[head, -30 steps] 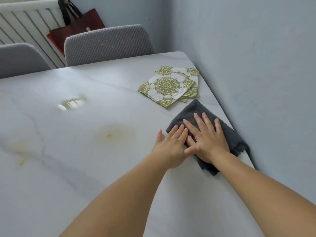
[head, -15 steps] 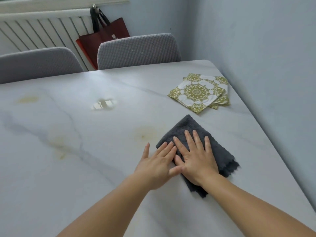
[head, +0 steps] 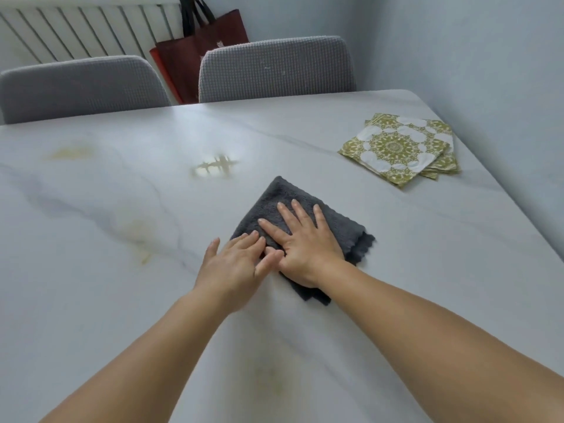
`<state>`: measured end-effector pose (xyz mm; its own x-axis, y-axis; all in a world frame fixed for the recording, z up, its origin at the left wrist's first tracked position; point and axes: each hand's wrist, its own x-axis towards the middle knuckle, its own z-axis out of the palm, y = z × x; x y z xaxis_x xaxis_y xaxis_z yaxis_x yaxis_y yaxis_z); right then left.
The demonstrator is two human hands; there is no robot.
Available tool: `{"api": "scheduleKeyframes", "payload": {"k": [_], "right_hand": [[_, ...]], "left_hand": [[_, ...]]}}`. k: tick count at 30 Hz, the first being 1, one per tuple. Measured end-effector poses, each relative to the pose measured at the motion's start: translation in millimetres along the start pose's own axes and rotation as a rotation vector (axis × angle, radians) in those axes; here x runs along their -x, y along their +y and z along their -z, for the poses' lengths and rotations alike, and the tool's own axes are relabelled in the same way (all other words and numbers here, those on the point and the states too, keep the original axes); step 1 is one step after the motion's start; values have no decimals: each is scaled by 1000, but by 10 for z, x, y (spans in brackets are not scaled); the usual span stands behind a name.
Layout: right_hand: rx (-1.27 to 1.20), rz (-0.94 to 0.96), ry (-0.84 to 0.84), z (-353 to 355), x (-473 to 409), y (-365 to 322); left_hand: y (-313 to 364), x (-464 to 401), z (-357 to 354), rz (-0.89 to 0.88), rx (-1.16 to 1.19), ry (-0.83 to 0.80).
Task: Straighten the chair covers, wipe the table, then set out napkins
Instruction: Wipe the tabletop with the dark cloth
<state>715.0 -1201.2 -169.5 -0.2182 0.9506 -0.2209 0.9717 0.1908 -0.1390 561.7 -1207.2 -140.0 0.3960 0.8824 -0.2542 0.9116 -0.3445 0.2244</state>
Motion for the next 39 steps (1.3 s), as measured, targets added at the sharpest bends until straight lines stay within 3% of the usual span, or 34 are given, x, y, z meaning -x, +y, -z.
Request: {"api": "scheduleKeyframes", "payload": {"k": [2, 5, 9, 23, 27, 39], "right_hand": [[-30, 82, -5, -65, 230, -193], [-32, 185, -58, -136, 539, -410], [-27, 206, -45, -130, 482, -377], [84, 170, -7, 47, -474, -327], [79, 160, -31, -2, -277, -468], [62, 375, -142, -321, 1053, -1108]], "left_hand": [[-90, 122, 53, -67, -81, 163], [-304, 312, -53, -175, -27, 271], [-461, 417, -206, -226, 39, 276], [-686, -204, 68, 74, -86, 232], [-666, 50, 57, 67, -136, 186], [-612, 1755, -316, 22, -93, 171]]}}
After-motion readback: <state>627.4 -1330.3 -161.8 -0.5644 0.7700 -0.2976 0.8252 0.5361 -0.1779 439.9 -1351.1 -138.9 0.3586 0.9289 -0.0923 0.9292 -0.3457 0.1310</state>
